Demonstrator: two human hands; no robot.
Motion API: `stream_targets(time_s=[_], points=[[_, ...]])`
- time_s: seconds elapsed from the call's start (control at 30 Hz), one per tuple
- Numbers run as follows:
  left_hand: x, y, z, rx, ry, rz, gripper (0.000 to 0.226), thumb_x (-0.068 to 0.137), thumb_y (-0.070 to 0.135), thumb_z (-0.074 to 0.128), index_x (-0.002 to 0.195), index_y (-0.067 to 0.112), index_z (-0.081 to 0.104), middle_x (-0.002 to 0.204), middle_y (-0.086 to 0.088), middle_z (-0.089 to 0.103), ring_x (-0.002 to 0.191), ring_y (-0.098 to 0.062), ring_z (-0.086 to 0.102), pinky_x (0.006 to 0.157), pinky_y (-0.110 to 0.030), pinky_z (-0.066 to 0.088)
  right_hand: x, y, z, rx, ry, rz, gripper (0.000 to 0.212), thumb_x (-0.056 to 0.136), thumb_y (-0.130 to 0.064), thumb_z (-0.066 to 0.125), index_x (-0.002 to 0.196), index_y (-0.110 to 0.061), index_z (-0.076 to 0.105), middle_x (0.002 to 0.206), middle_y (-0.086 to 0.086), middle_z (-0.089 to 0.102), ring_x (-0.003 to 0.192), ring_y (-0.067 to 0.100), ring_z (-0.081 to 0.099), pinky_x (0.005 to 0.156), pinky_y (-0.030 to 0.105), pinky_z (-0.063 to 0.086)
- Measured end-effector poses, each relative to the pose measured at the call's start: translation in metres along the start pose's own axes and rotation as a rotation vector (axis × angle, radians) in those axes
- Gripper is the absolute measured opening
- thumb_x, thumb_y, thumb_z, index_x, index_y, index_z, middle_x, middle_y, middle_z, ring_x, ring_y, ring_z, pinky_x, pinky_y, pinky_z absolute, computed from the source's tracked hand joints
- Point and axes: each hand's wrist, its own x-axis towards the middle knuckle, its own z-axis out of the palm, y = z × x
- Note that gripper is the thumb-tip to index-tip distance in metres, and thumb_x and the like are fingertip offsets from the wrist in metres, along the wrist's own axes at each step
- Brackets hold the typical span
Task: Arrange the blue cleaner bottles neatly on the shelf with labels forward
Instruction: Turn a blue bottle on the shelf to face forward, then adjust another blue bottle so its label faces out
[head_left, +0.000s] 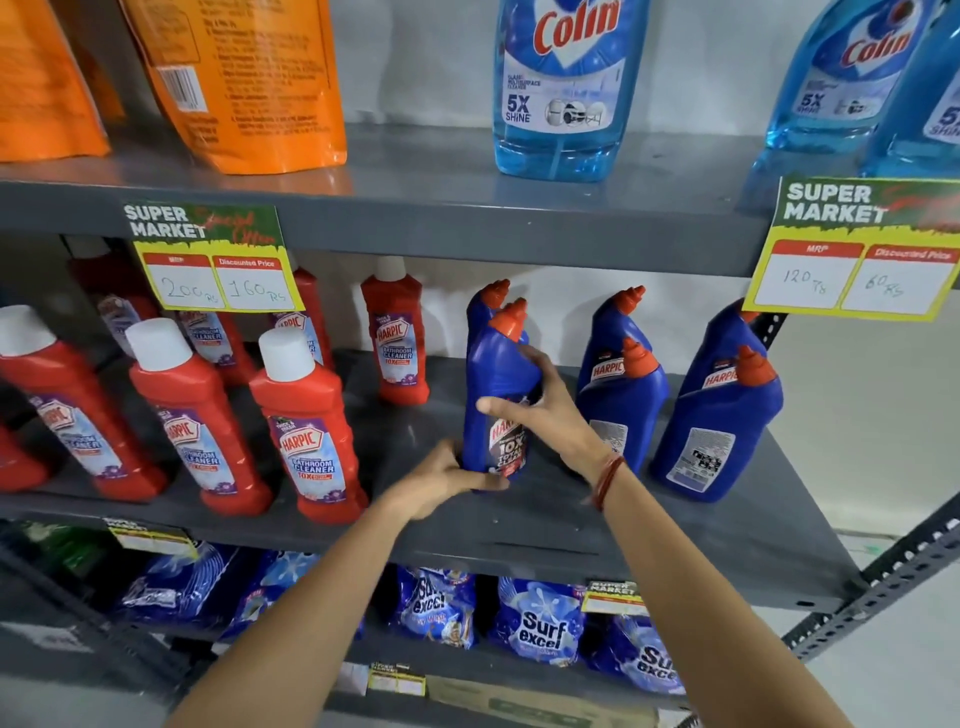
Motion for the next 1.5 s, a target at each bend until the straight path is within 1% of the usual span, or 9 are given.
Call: stream_targets(time_s=[0.13,0.27,0.43,0.77,1.0,1.17,1.3,1.4,1.5], points=[[0.006,-0.002,-0.014,0.18,0.082,-0.017,0.034,0.059,0.015,0.085,0.087,0.024,0.068,0.089,0.003,0.073,0.083,-0.008,0.067,0.079,-0.02,0.052,0.011,0.016,0.002,-0.145,0.025,0.005,0.059,0.06,-0.024,0.088,0.106,-0.023,0.053,0.103,-0.003,0.065,0.093,0.013,0.065,0.08,0.024,0.054],[0.016,-0.003,-0.016,0.184,0.211,-0.003,0.038,0.062,0.0,0.081,0.095,0.009,0.064,0.093,-0.01,0.069,0.077,-0.008,0.064,0.068,-0.012,0.05,0.02,0.027,0.027,-0.257,0.171,-0.085,0.064,0.057,-0.032,0.088,0.104,-0.023,0.047,0.099,-0.008,0.059,0.086,0.0,0.057,0.07,0.003,0.044],[0.025,-0.004,-0.016,0.121,0.283,-0.016,0.051,0.058,-0.019,0.073,0.105,-0.004,0.057,0.091,-0.008,0.064,0.071,-0.005,0.065,0.054,-0.008,0.049,0.028,0.045,0.044,-0.255,0.3,-0.056,0.064,0.061,-0.031,0.086,0.108,-0.014,0.047,0.11,0.005,0.056,0.098,0.018,0.056,0.088,0.027,0.047],[0.035,-0.02,-0.021,0.227,0.178,-0.078,0.046,0.069,-0.005,0.072,0.103,0.02,0.052,0.107,-0.006,0.063,0.11,-0.029,0.058,0.092,-0.039,0.047,0.02,0.053,0.042,-0.241,0.382,-0.004,0.071,0.064,-0.034,0.084,0.12,-0.013,0.045,0.114,0.005,0.051,0.101,0.015,0.05,0.091,0.03,0.046],[-0.004,-0.024,0.056,0.495,0.905,0.267,0.038,0.07,0.01,0.072,0.098,0.01,0.048,0.104,-0.014,0.052,0.091,-0.032,0.055,0.081,-0.047,0.048,-0.044,0.057,0.006,-0.411,0.752,-0.293,0.038,0.08,-0.034,0.071,0.109,-0.017,0.054,0.111,-0.001,0.048,0.102,0.015,0.051,0.086,0.024,0.045],[0.016,-0.011,0.118,0.568,0.433,0.461,0.042,0.074,0.01,0.067,0.111,0.009,0.047,0.113,-0.009,0.049,0.102,-0.022,0.054,0.085,-0.03,0.047,-0.063,0.059,-0.051,-0.398,0.988,-0.249,0.053,0.074,-0.03,0.078,0.115,-0.014,0.05,0.117,0.011,0.046,0.11,0.023,0.048,0.091,0.038,0.047],[0.034,-0.01,0.143,0.409,0.415,0.37,0.069,0.071,0.011,0.073,0.129,0.004,0.037,0.127,-0.014,0.044,0.109,-0.017,0.049,0.085,-0.016,0.037,-0.056,0.069,-0.083,-0.319,0.724,-0.036,0.072,0.066,-0.033,0.083,0.123,-0.015,0.045,0.122,0.003,0.055,0.111,0.013,0.052,0.09,0.023,0.046],[0.039,-0.016,0.155,0.366,0.427,0.308,0.075,0.071,0.008,0.073,0.133,0.003,0.032,0.13,-0.018,0.042,0.114,-0.024,0.049,0.084,-0.01,0.033,-0.048,0.077,-0.088,-0.298,0.517,0.09,0.053,0.064,-0.026,0.085,0.104,-0.019,0.05,0.098,0.0,0.063,0.094,0.022,0.063,0.064,0.005,0.046],[0.039,-0.018,0.166,0.285,0.433,0.248,0.083,0.069,0.007,0.075,0.137,0.006,0.027,0.133,-0.017,0.04,0.116,-0.017,0.044,0.084,-0.005,0.029,-0.044,0.076,-0.085,-0.402,0.562,0.068,0.04,0.068,-0.022,0.081,0.098,-0.013,0.057,0.089,0.006,0.068,0.085,0.028,0.065,0.065,0.021,0.053]])
